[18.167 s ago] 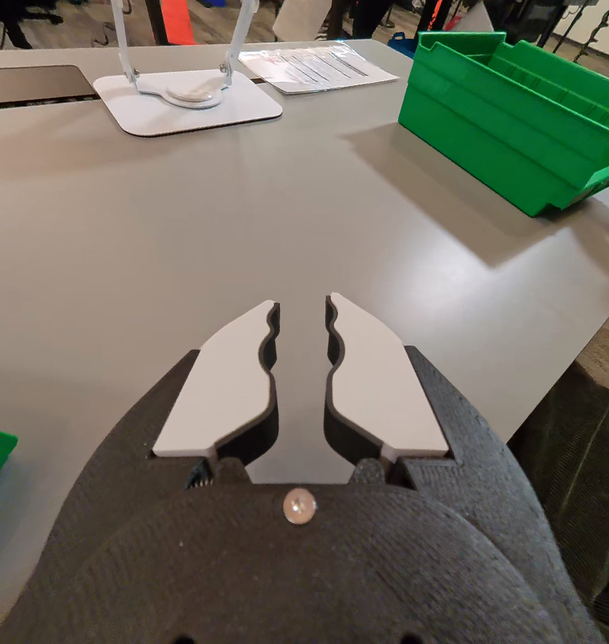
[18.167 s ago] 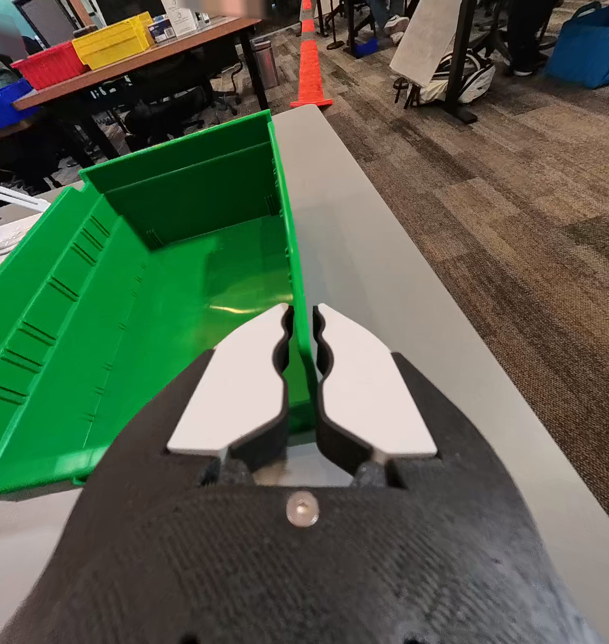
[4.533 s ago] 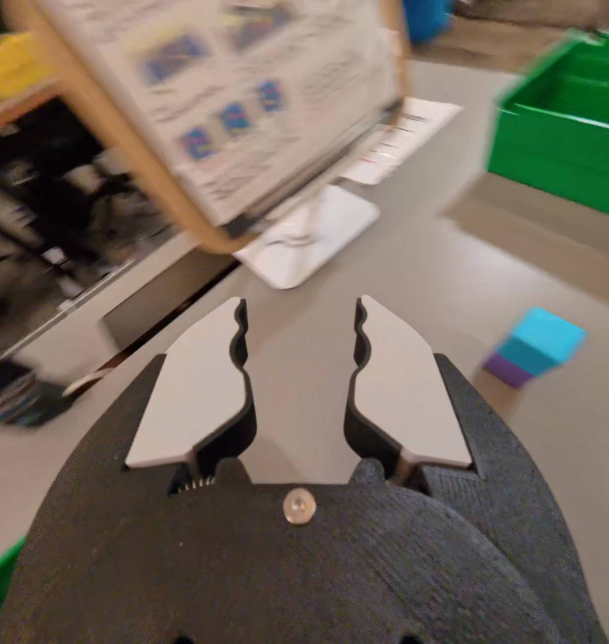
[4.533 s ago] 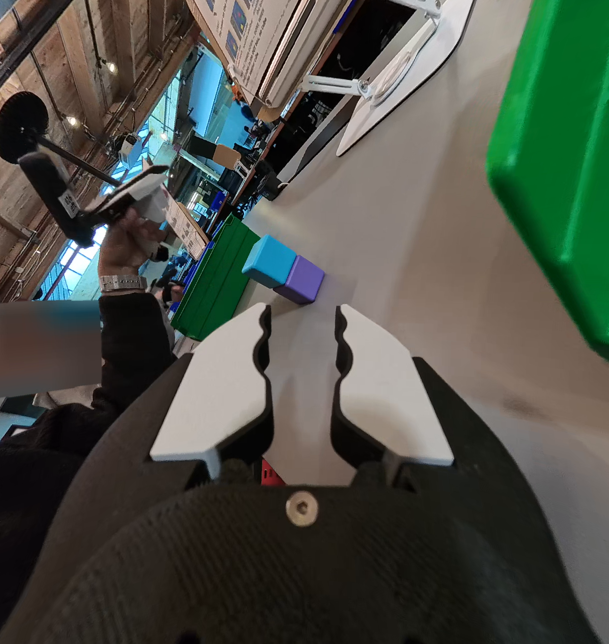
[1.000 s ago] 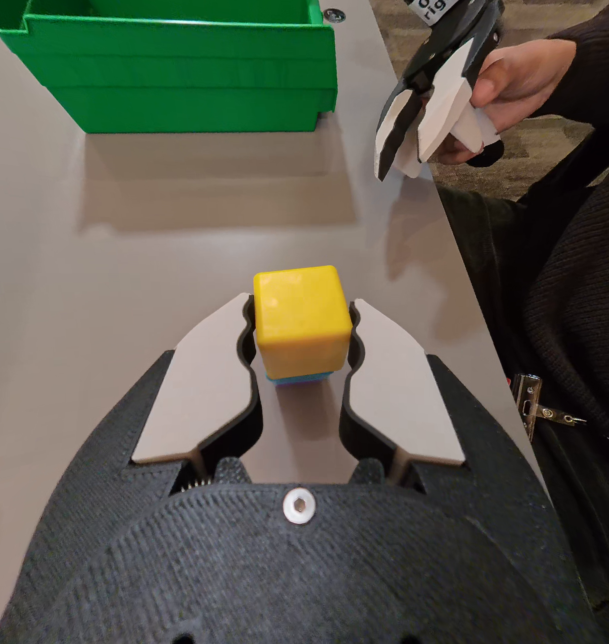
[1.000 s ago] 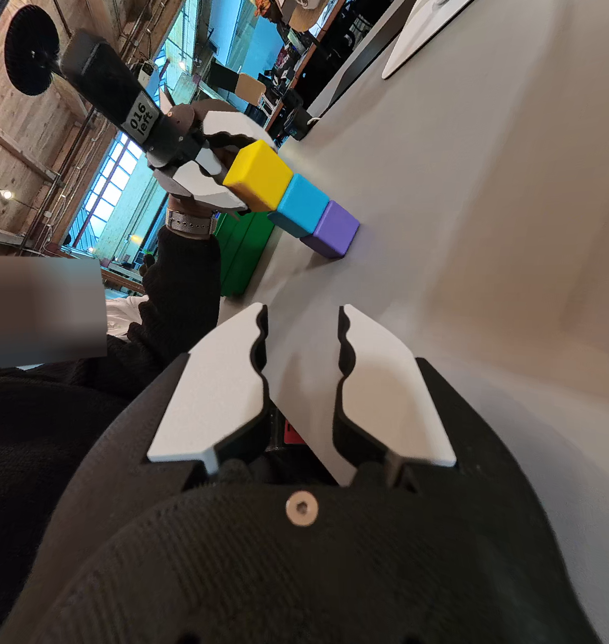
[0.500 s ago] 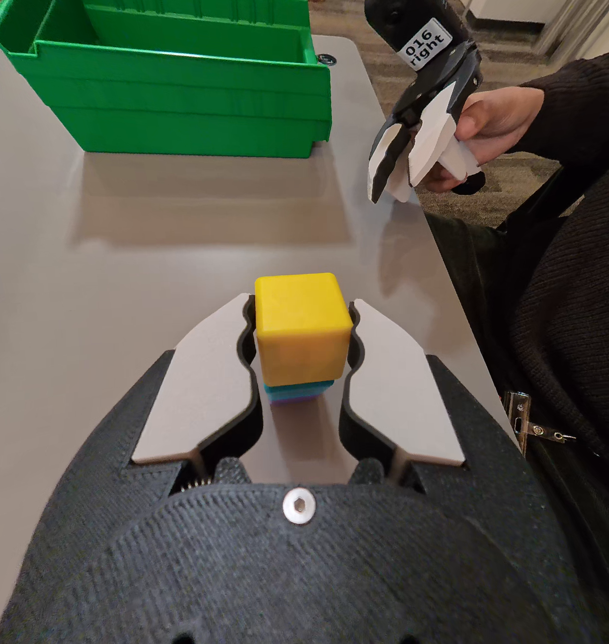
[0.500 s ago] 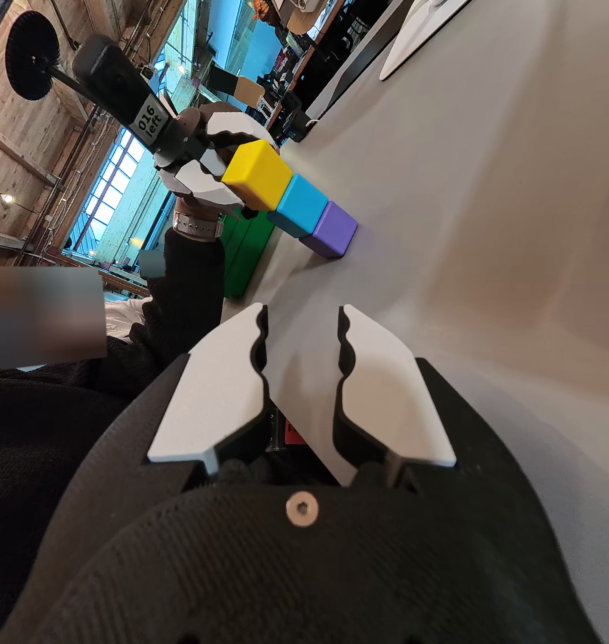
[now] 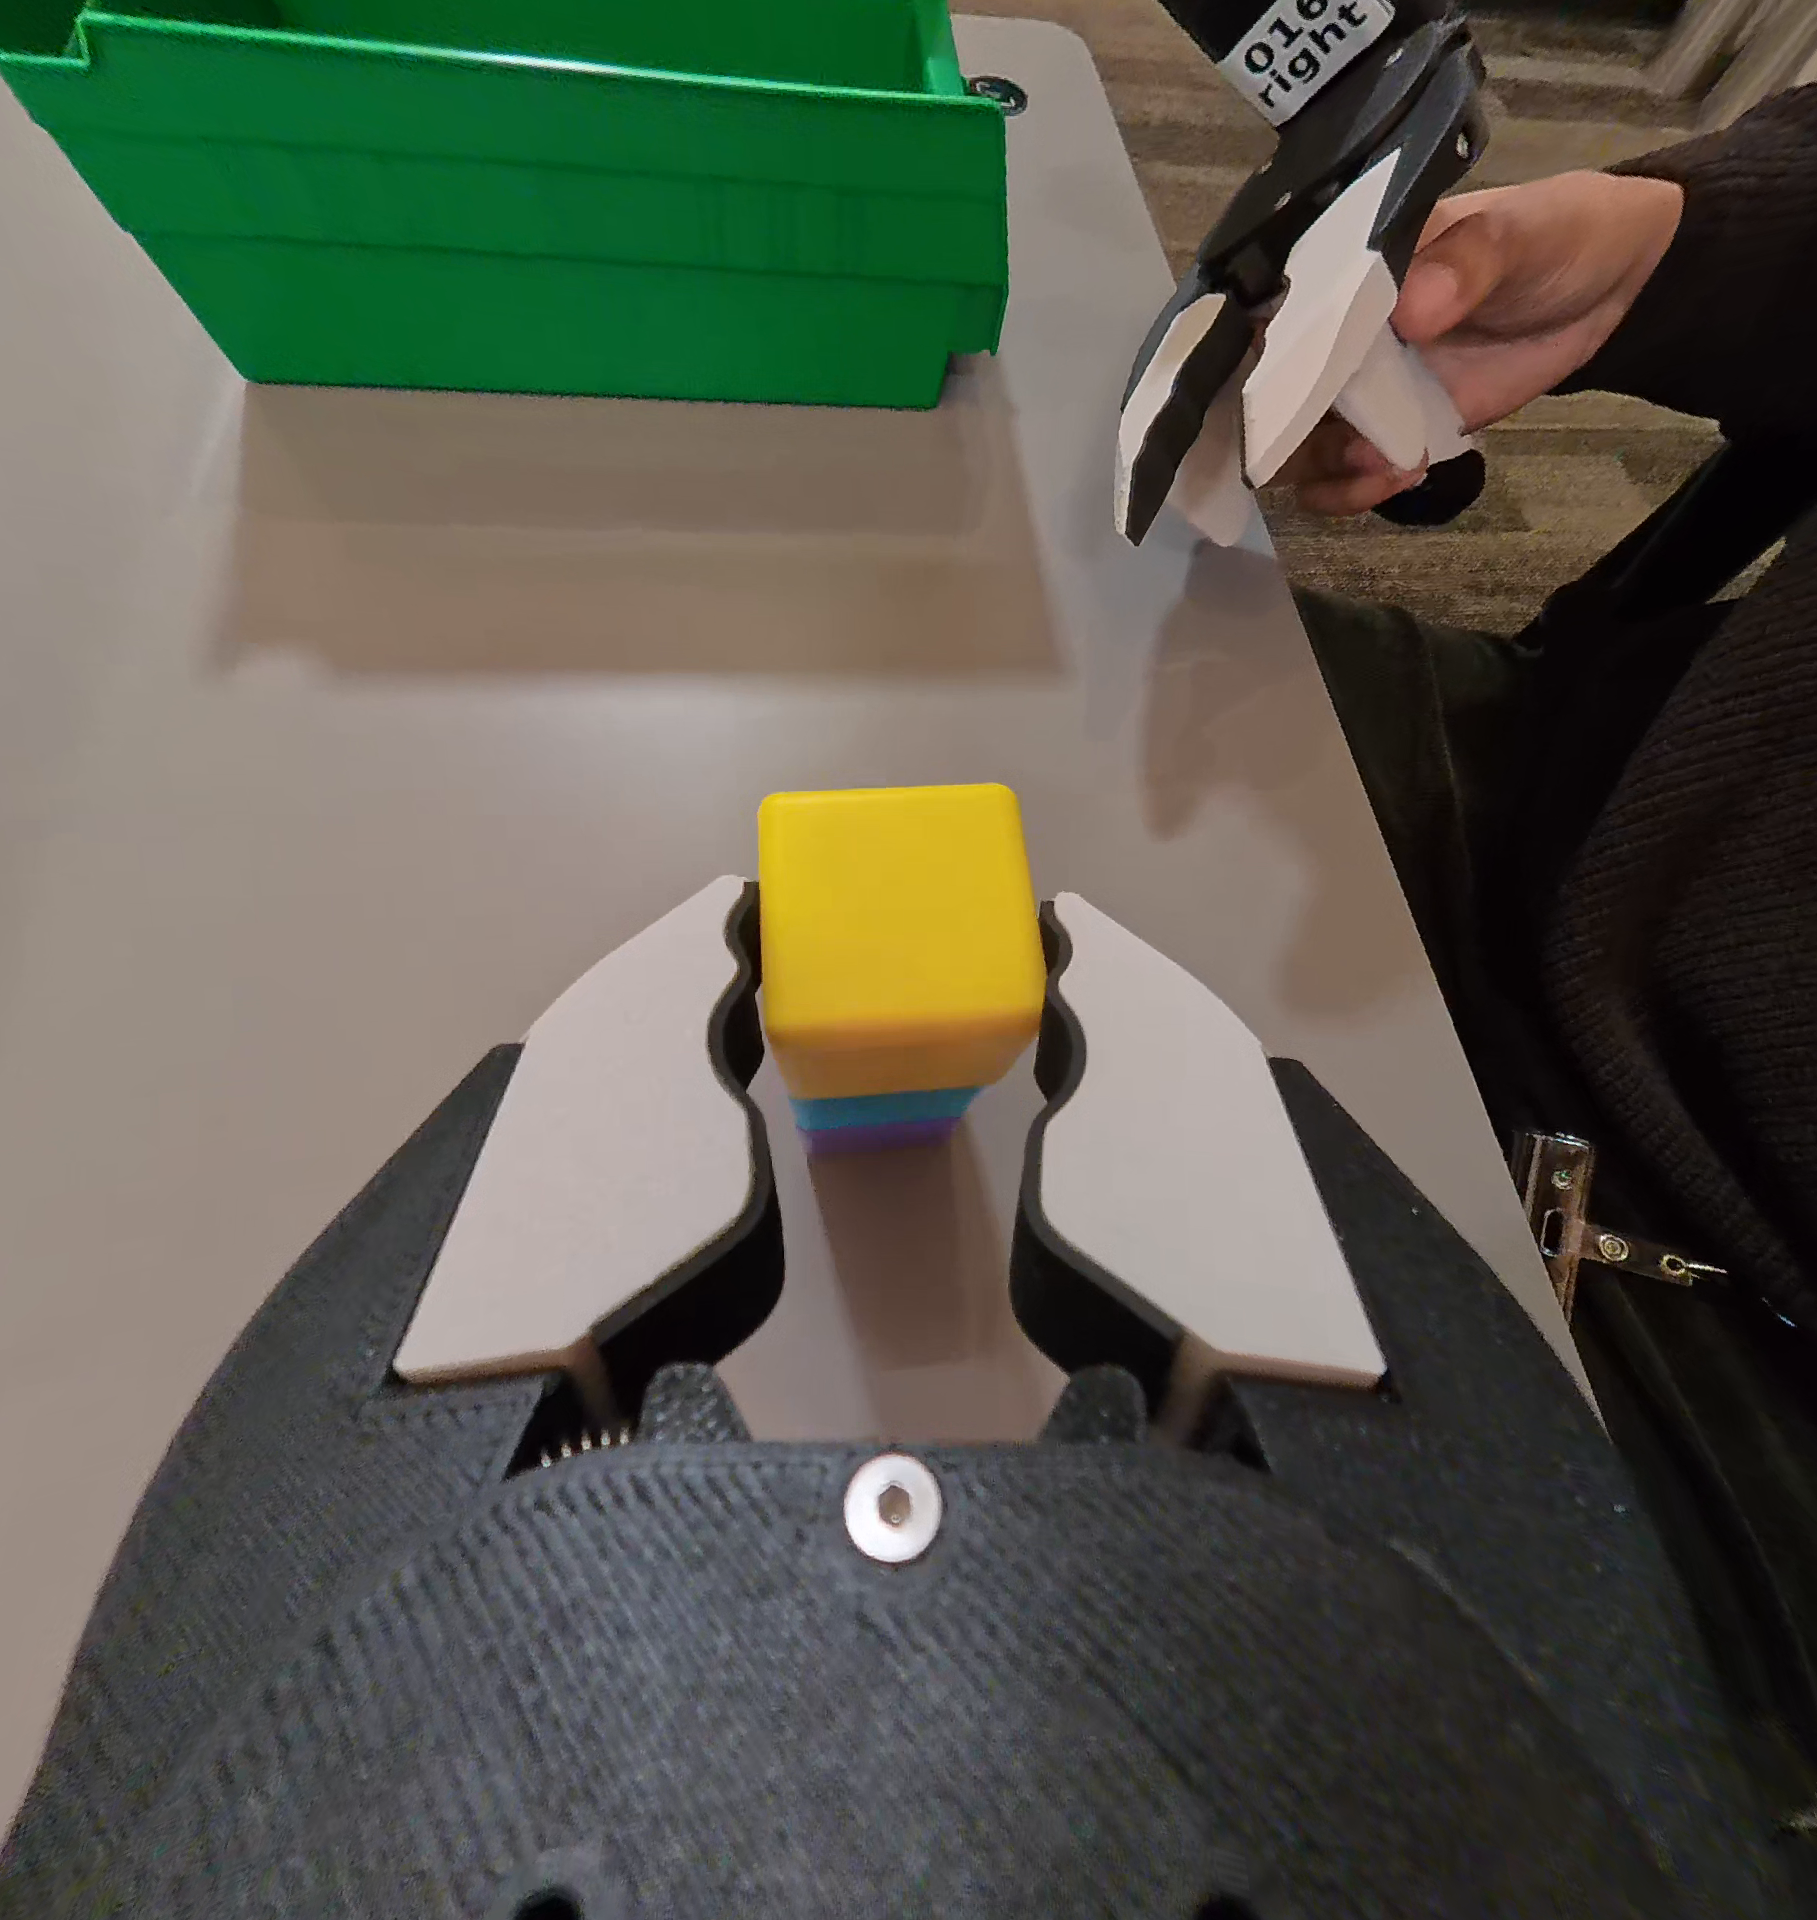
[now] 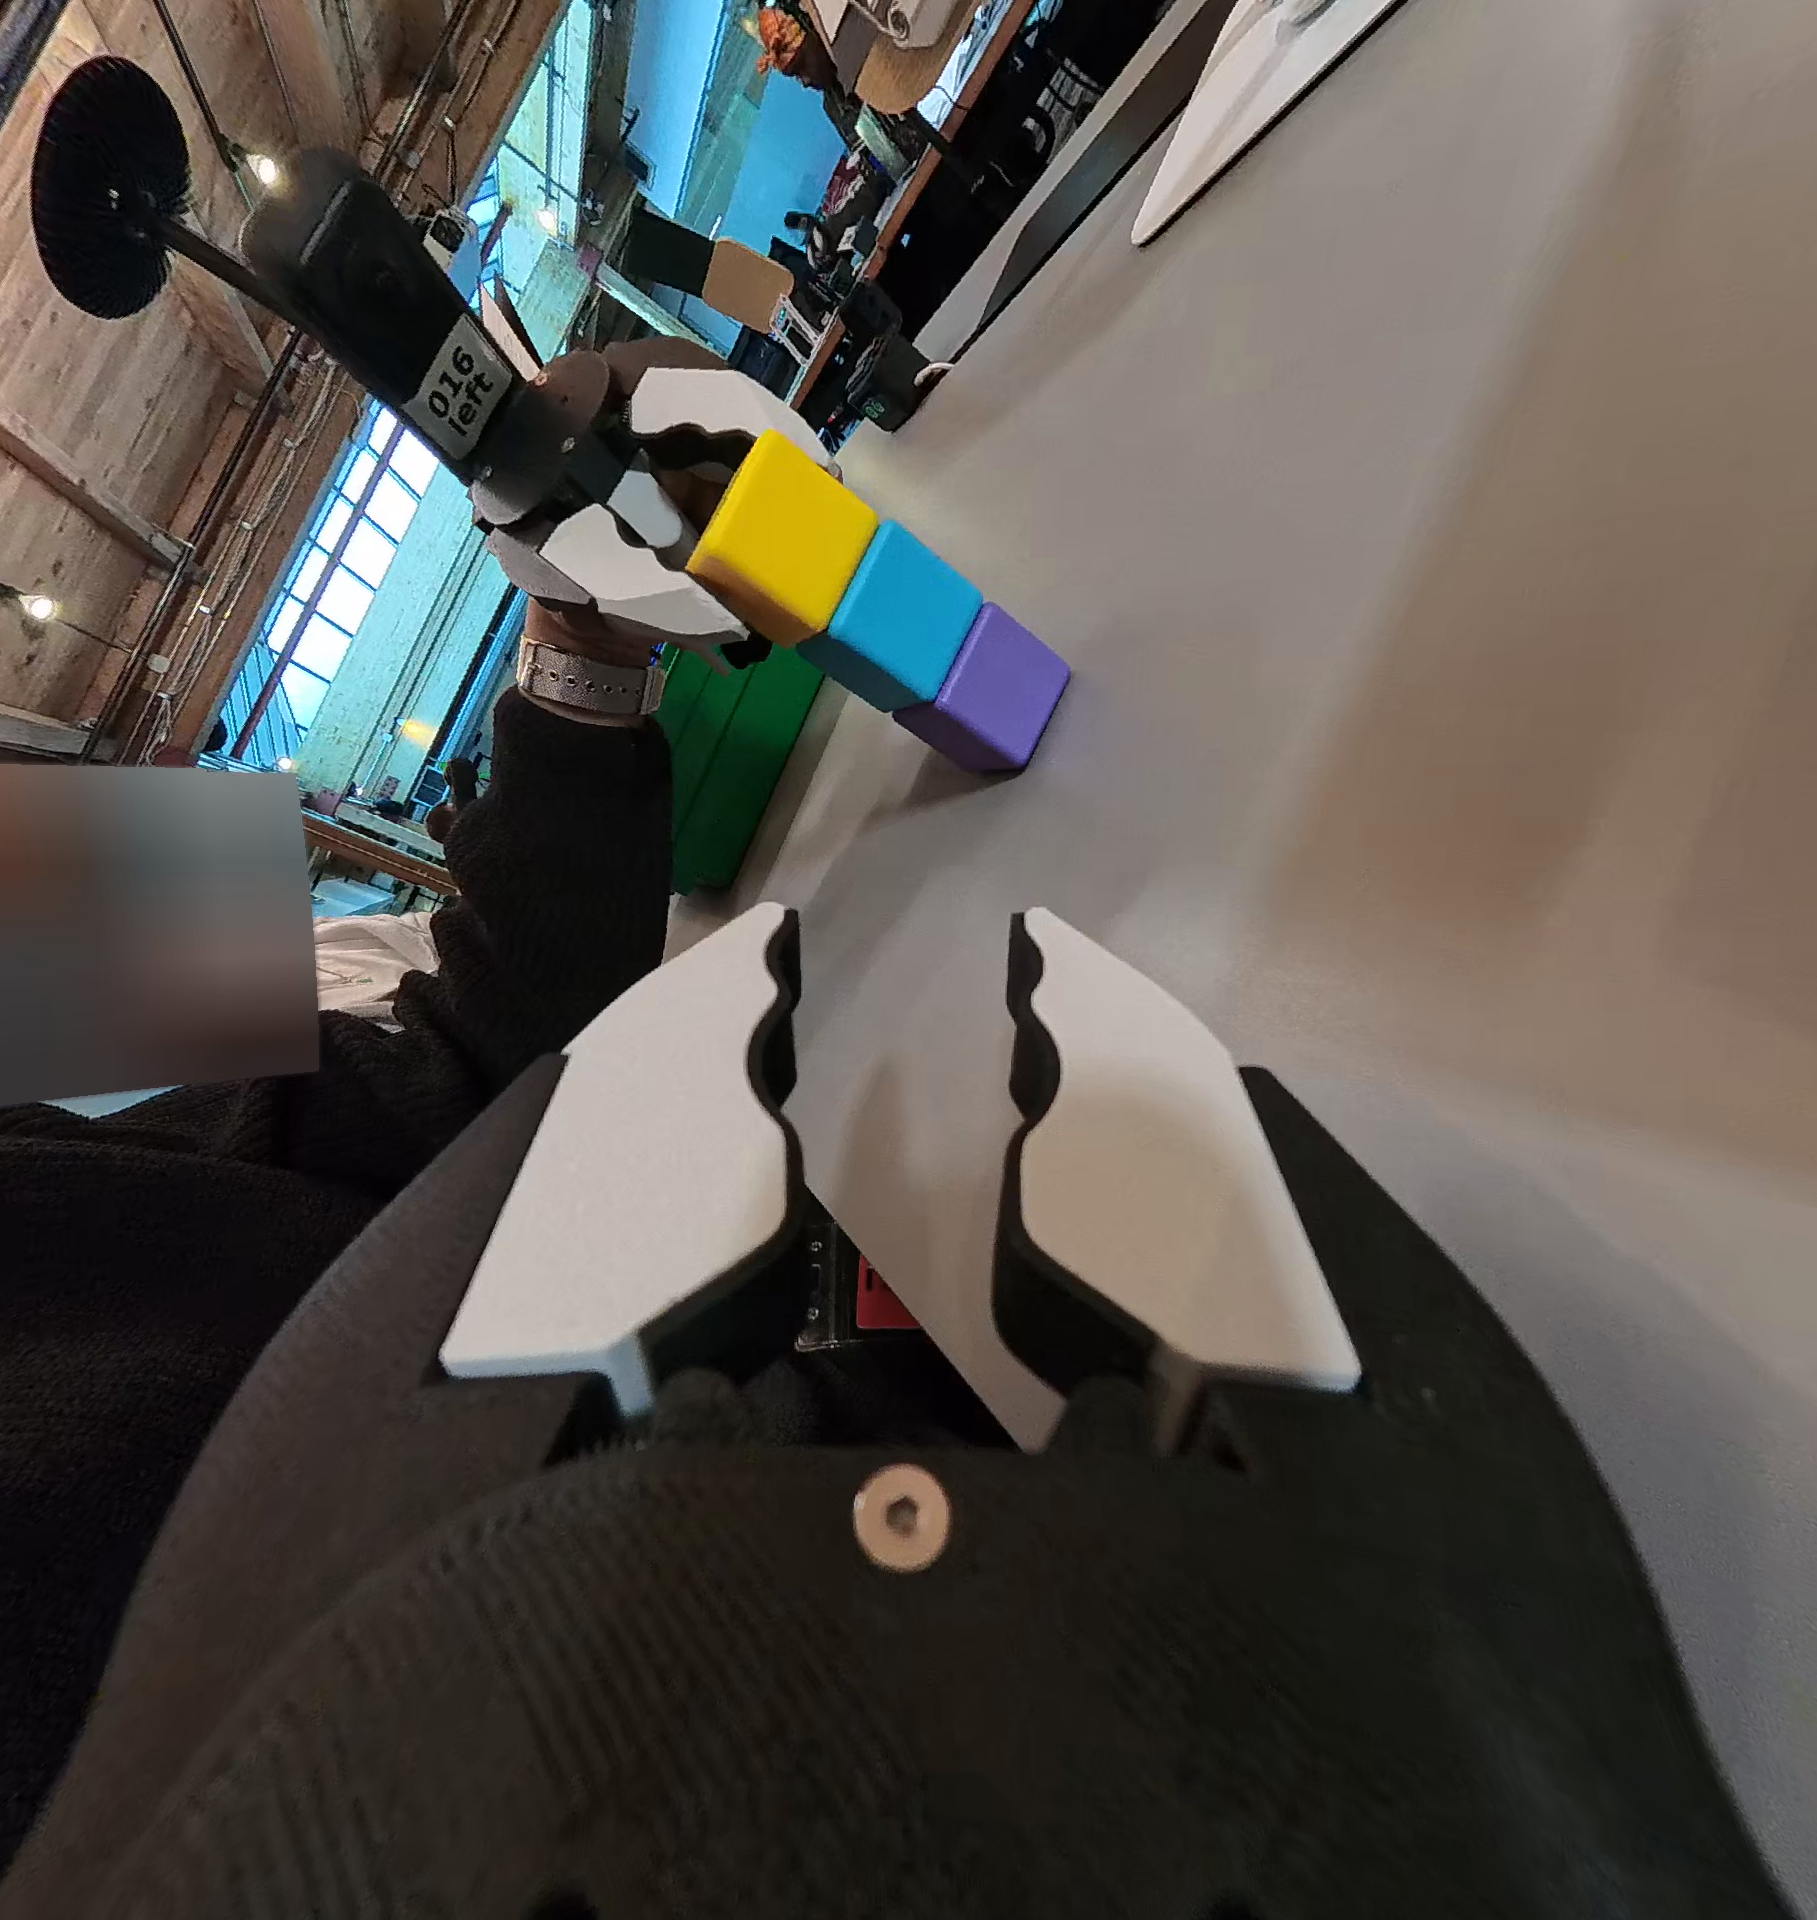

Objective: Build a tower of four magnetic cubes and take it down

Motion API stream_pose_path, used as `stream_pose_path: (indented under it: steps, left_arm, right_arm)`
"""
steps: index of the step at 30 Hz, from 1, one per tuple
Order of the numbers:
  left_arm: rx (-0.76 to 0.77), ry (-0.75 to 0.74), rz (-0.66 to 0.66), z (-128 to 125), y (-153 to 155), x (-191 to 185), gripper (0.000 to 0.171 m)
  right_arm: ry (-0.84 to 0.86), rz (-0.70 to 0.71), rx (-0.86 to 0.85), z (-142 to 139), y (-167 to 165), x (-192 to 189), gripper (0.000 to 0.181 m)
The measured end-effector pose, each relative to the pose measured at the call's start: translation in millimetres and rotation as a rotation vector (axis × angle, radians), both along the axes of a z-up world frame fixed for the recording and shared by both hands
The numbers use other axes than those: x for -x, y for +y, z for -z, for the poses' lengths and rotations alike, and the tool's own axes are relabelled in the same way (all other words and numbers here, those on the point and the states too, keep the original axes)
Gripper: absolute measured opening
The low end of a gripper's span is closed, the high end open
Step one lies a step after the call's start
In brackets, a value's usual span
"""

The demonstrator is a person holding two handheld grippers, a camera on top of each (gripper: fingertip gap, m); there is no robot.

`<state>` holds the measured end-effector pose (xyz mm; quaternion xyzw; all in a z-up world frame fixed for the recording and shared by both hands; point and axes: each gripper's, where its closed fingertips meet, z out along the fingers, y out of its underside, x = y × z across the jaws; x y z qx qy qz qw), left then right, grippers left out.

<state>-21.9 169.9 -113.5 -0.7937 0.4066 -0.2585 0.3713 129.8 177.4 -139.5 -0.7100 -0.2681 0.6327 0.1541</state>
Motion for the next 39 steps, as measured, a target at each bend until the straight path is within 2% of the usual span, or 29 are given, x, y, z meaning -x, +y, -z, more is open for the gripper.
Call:
stream_pose_path:
  steps: [15,25,39]
  left_arm:
    - [0.011,-0.018,-0.008,1.0,-0.8,2.8,0.052]
    - [0.066,0.029,-0.015,5.2,-7.8,5.4,0.054]
    - [0.018,0.057,-0.084,-4.9,-14.2,17.0,0.053]
  right_arm:
    - [-0.006,-0.005,-0.004,0.9,-1.1,0.6,0.039]
    - [-0.003,-0.003,-0.004,0.0,-1.3,-0.1,0.039]
    - [-0.018,-0.037,-0.038,0.1,-6.6,8.9,0.037]
